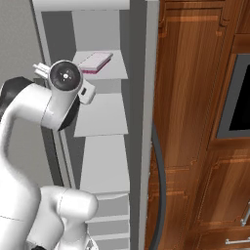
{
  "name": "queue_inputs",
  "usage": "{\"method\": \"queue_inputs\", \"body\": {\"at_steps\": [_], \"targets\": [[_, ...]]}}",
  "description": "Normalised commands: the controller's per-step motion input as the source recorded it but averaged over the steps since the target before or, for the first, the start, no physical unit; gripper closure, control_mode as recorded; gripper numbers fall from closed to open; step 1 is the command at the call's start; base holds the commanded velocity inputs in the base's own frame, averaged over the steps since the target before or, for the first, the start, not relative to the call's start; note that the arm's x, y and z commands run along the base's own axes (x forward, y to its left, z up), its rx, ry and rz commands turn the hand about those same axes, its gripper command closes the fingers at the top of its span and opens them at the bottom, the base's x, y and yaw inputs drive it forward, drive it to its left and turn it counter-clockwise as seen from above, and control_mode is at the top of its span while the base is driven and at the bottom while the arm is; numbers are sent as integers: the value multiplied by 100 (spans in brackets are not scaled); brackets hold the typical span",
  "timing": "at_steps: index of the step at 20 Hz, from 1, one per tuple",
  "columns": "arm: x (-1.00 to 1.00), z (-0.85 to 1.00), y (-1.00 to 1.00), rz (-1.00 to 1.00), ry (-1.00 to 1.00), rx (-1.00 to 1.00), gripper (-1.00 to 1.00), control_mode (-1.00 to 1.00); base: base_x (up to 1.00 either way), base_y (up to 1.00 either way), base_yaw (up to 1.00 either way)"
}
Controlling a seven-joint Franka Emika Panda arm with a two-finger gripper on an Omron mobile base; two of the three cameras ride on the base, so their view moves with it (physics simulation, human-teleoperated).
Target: The ice cube tray has been filled with water. Take the tray and place it in the freezer to make ice. Close the freezer door after placing the tray.
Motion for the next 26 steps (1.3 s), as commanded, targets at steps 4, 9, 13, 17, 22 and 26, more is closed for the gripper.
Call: {"method": "queue_inputs", "body": {"at_steps": [4,9,13,17,22,26], "targets": [[-90,-19,0,-3,0,1,-100,-100,0,0,0],[-28,-44,0,-5,0,0,-100,-100,0,0,0],[-22,-34,0,-4,0,-4,-100,-100,0,0,0],[-44,-19,10,-14,4,-27,-100,-100,0,0,0],[-14,15,30,-14,4,-36,-100,-100,0,0,0],[-1,6,0,-6,0,-20,-100,-100,0,0,0]]}}
